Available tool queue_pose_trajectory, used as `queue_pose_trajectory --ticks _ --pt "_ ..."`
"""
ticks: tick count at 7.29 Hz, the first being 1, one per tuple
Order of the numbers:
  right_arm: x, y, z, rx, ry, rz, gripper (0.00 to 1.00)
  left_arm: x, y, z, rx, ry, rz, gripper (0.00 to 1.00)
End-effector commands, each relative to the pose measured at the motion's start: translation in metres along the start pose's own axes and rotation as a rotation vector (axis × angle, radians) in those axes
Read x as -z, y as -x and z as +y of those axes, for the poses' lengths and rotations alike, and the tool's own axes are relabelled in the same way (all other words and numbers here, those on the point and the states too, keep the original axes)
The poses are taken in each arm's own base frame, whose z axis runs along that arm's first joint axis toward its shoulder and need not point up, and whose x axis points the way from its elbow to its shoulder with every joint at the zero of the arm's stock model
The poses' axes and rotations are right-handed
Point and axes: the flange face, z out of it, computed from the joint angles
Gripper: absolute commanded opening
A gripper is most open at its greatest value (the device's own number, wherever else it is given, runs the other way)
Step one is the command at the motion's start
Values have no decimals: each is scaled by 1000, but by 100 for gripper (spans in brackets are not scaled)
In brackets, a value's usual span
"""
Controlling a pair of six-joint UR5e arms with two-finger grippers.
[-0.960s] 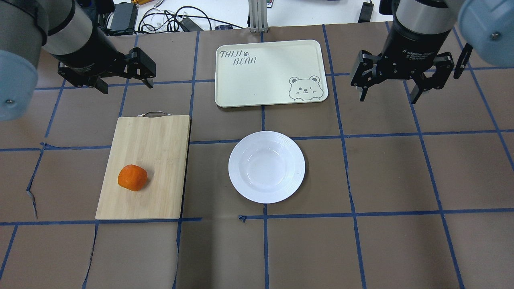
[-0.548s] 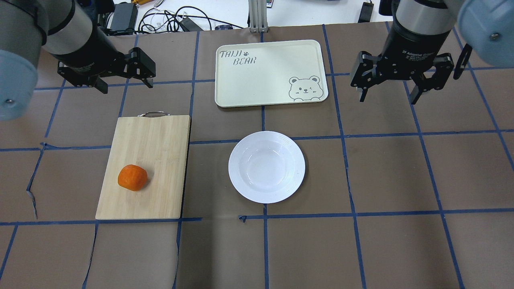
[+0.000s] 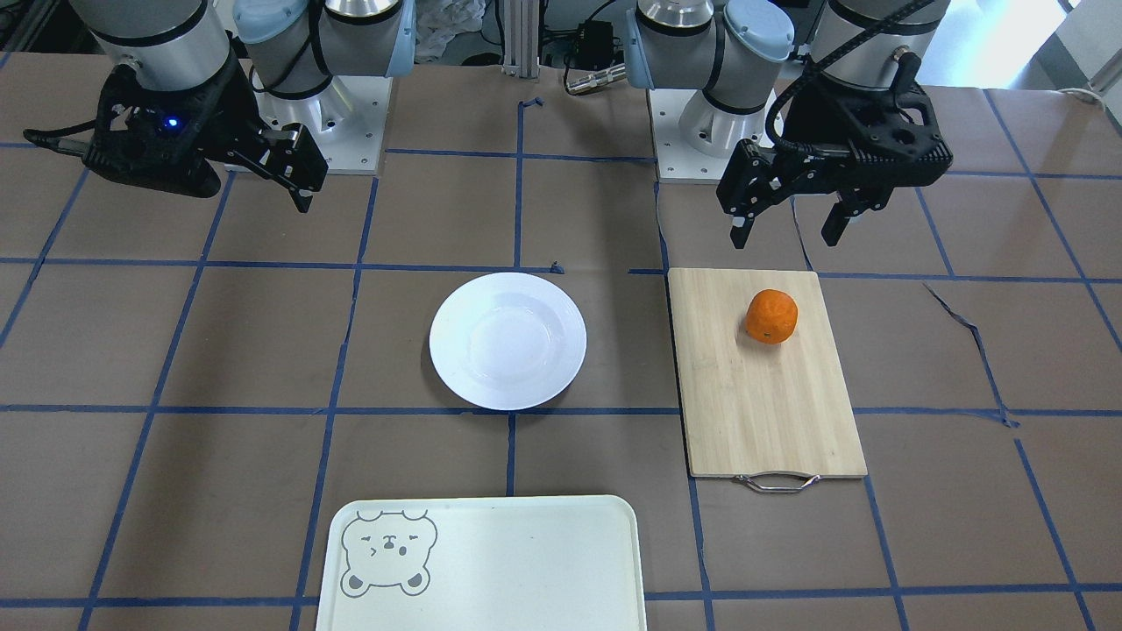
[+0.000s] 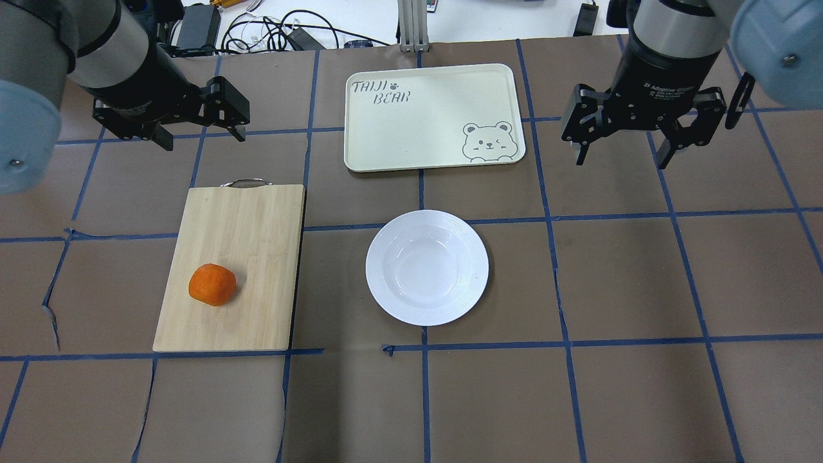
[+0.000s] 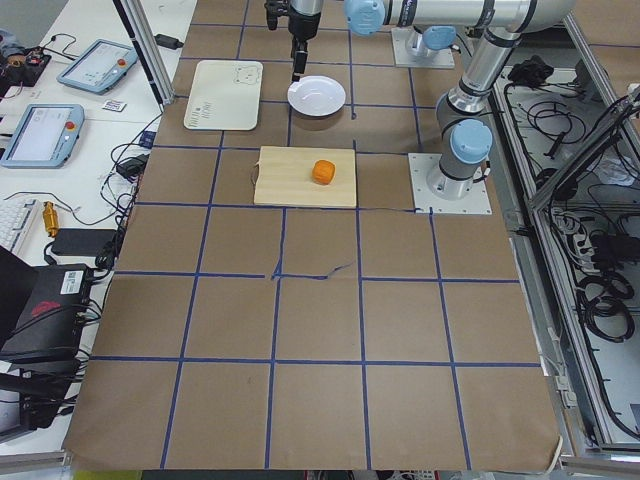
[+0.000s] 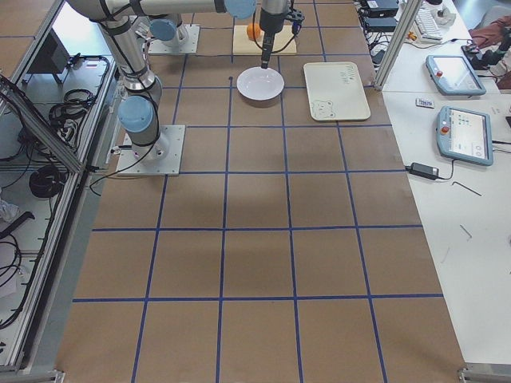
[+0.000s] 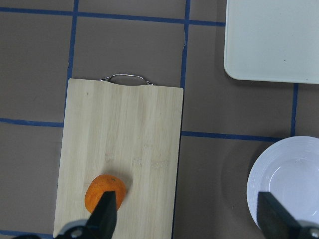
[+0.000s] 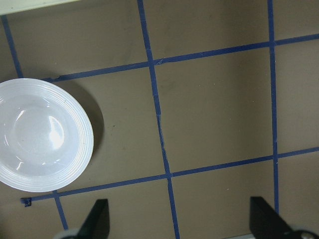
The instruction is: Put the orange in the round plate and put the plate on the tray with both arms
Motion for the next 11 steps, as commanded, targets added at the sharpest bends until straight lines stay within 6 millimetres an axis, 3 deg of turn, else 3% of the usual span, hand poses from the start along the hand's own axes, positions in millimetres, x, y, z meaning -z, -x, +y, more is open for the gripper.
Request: queue_pose_trajectory --ticks 1,3,5,6,7,9,11 --pt "-1 0 0 -1 0 -2 100 0 0 0 0 0 0 100" --pt "-1 1 0 -1 0 -3 100 0 0 -1 1 0 3 100" --pt "-1 1 0 -1 0 -5 100 -17 3 -1 -19 76 -9 100" --pt "-1 1 0 -2 0 -5 100 -30 14 3 -9 163 -18 100" --pt "-1 1 0 -2 -1 -5 100 -62 36 5 5 260 -19 100" --pt "-3 1 0 -5 3 -4 100 -157 61 30 20 435 -39 100" --pt "-4 1 -1 -5 6 -2 100 -217 79 43 -39 498 -113 100"
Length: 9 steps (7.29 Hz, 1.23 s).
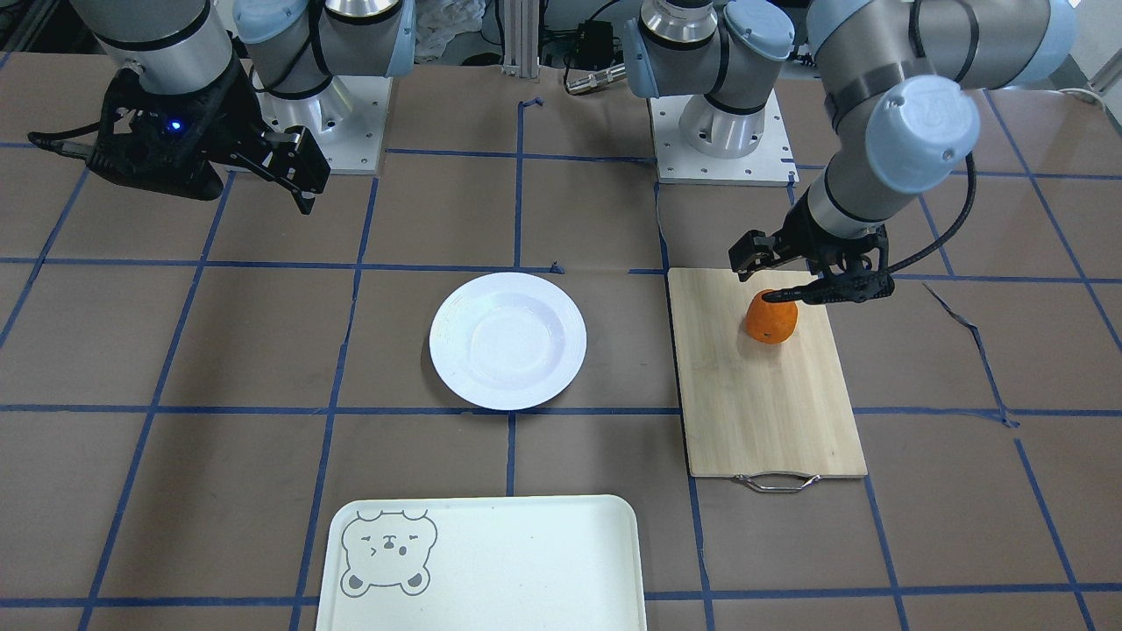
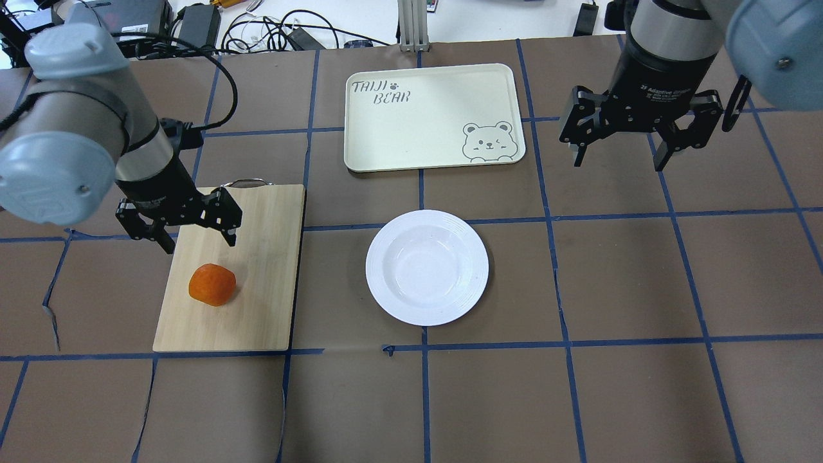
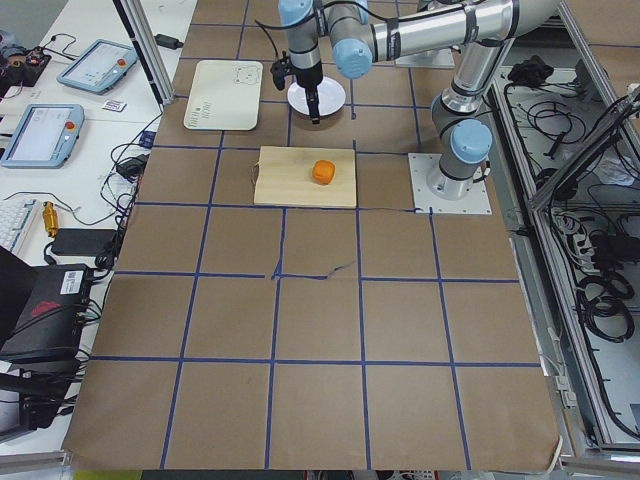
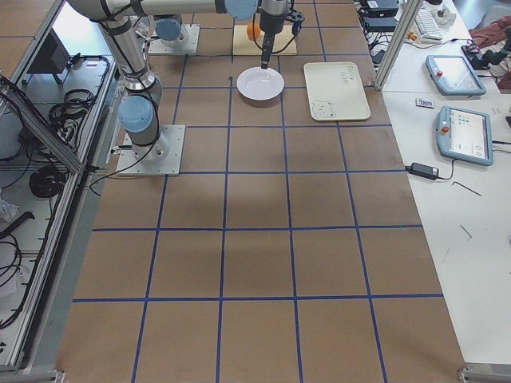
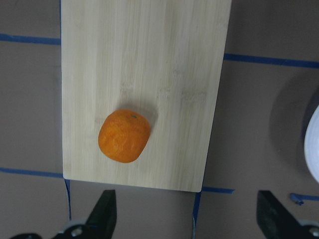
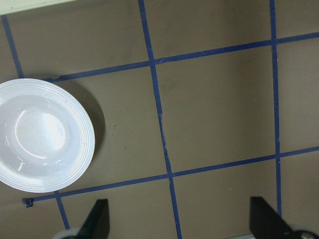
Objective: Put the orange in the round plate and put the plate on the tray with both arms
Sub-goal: 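Lower the left gripper onto the orange on the bamboo board and grasp it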
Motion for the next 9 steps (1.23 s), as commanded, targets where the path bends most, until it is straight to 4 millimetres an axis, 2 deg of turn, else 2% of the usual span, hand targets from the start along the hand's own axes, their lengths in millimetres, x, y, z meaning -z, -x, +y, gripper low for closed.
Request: queue_pose_trajectory --ticks 1,3,4,5,6,7,8,9 --pt "-2 0 0 0 3 1 100 -63 9 -10 -116 114 -55 100" --pt "-3 0 -1 4 6 3 100 -88 10 -27 -152 155 -78 100" --pt "-3 -1 -1 2 6 3 100 -105 13 -42 -184 180 -117 100" --pt "-3 -1 -1 2 5 3 100 -106 13 -51 -192 181 -119 100" --pt "-3 -1 -1 2 6 3 100 -111 12 -58 -192 178 -117 80" --pt "-3 -2 -2 3 3 2 100 -113 11 -59 -185 176 -108 40" --pt "-3 -2 -2 2 6 3 100 -110 10 -60 -178 167 -106 8" --pt "-3 -2 -2 2 6 3 100 -91 -5 -59 -169 125 -46 0"
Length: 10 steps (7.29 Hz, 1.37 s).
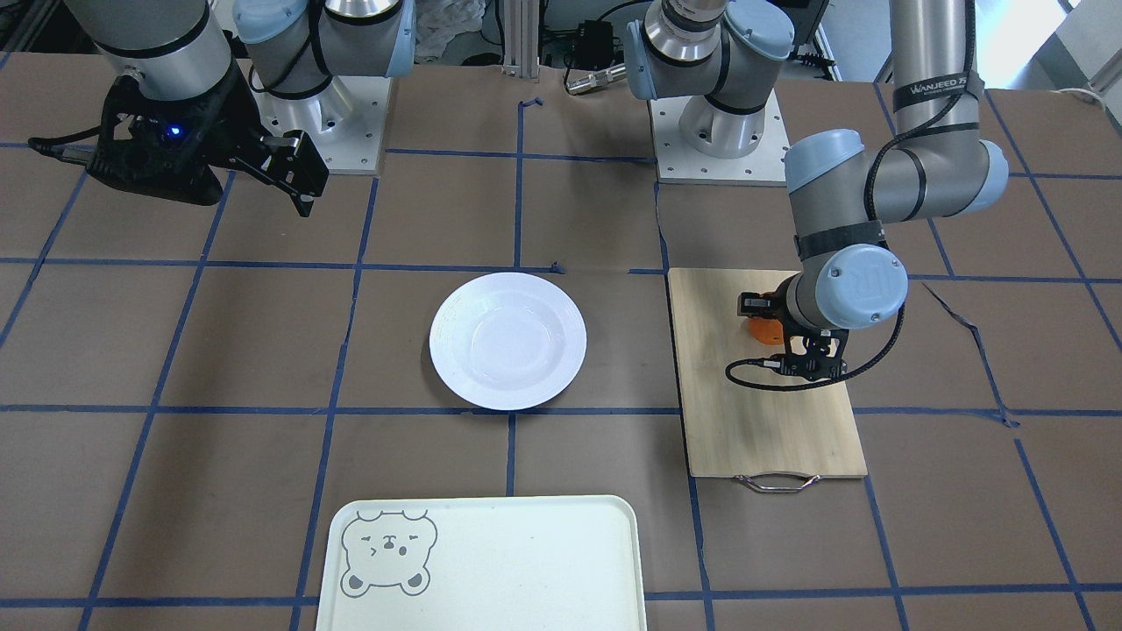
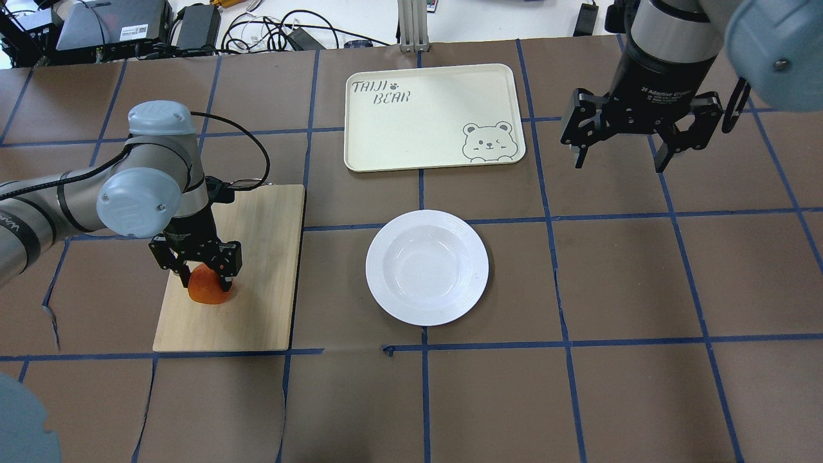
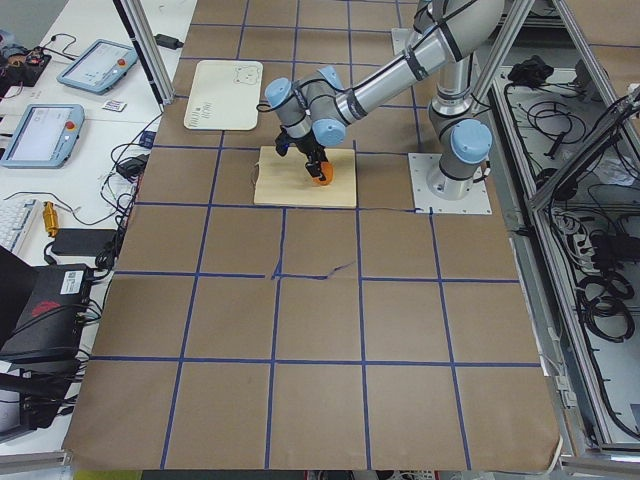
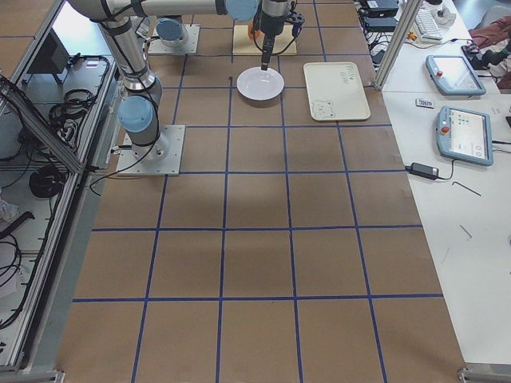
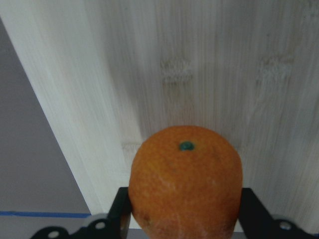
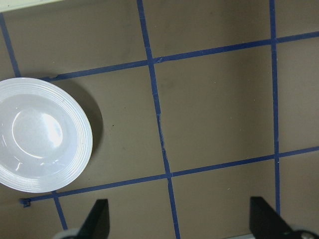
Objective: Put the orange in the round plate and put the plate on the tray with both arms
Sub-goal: 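Carry the orange with the left gripper onto the white plate and release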
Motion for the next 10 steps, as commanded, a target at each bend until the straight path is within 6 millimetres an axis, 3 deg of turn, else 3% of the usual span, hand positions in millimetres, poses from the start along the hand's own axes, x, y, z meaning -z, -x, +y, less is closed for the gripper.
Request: queue_pose_trajectory --ticks 1,2,3,4,6,7,8,9,10 --pt "0 0 0 0 -1 0 100 47 -27 -3 28 -37 148 0" --pt "0 0 0 0 1 2 100 92 -55 -5 81 -38 205 0" --pt "0 0 0 3 -1 0 100 109 -114 -3 151 -43 241 0" --pt "0 -1 -1 0 -1 0 100 108 -168 0 171 -36 321 0" --pt "-5 -2 -5 0 10 3 100 88 -204 -6 170 38 477 0" --pt "-7 -2 -7 -8 12 3 100 75 -236 -11 144 37 568 0" --pt "-16 -2 -15 -10 32 11 100 52 -260 -14 139 32 563 0" --pt "-16 -4 -16 -17 32 10 100 39 -272 -18 150 24 565 0" --pt "-17 -8 -18 -25 35 5 100 36 -286 -14 130 5 546 69"
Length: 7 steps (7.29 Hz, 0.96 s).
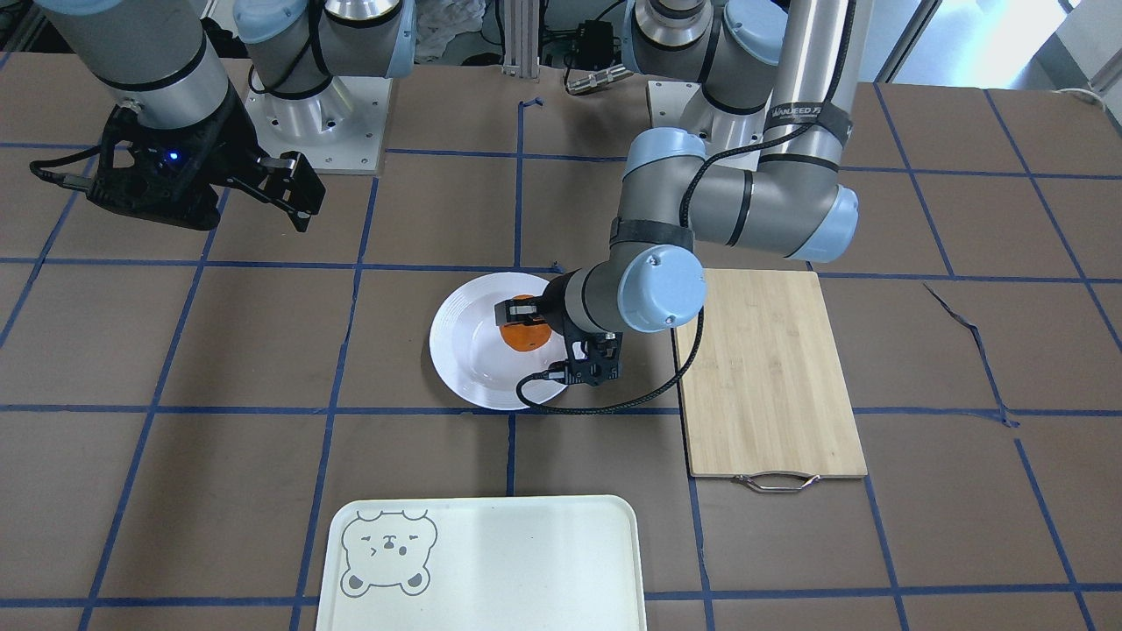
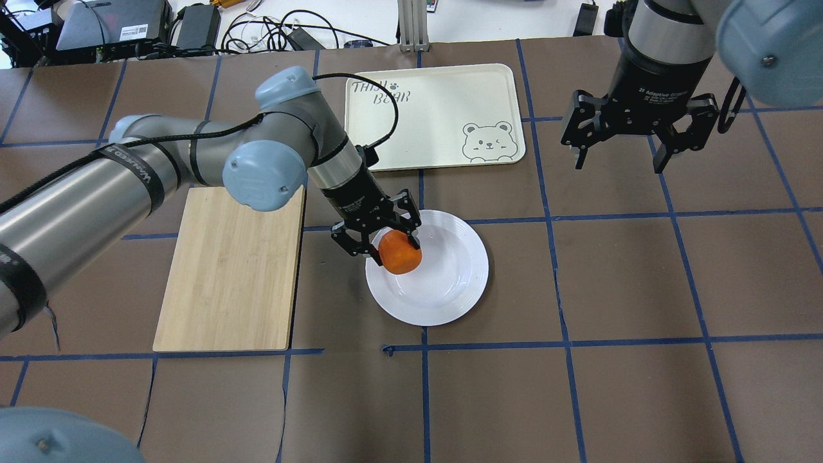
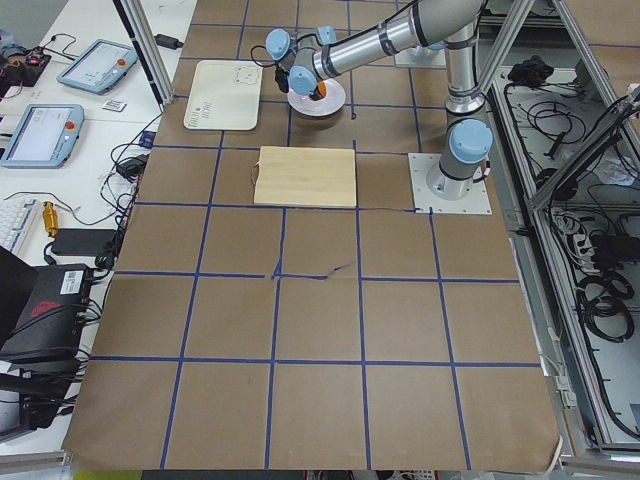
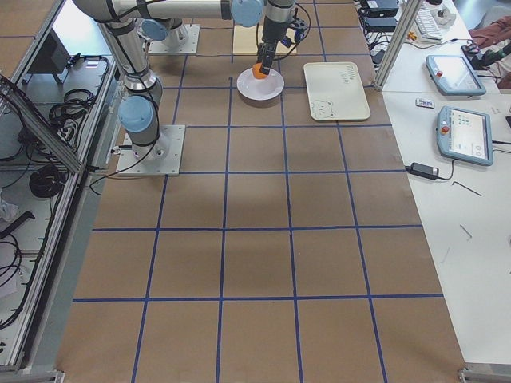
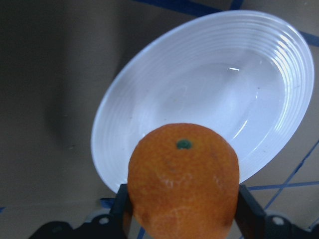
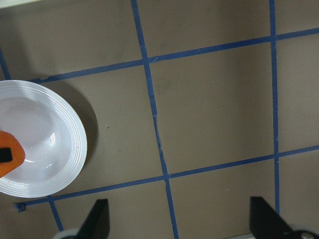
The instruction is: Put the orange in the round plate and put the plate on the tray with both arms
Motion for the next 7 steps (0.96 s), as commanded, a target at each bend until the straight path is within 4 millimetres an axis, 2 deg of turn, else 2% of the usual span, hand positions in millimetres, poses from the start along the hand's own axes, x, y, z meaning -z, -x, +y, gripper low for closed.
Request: queue_pose_trajectory --ticks 1,2,3,4,6,7 --pt "-3 -8 -6 -21 9 -6 100 -10 -15 11 -27 -34 -3 100" --pt "-4 -10 -8 -26 13 -9 100 3 -20 16 -35 -55 2 100" --pt "-12 -9 -14 -28 31 -4 100 35 -14 18 -36 -137 -48 100" --pt "-16 -9 -18 -32 38 -3 100 83 -11 29 -30 -219 -114 100" --pt "-29 -9 -31 -26 52 -8 100 205 -1 65 -55 -264 -228 100" --pt "-39 0 -43 -6 54 -78 100 251 -8 100 -190 -287 -280 100"
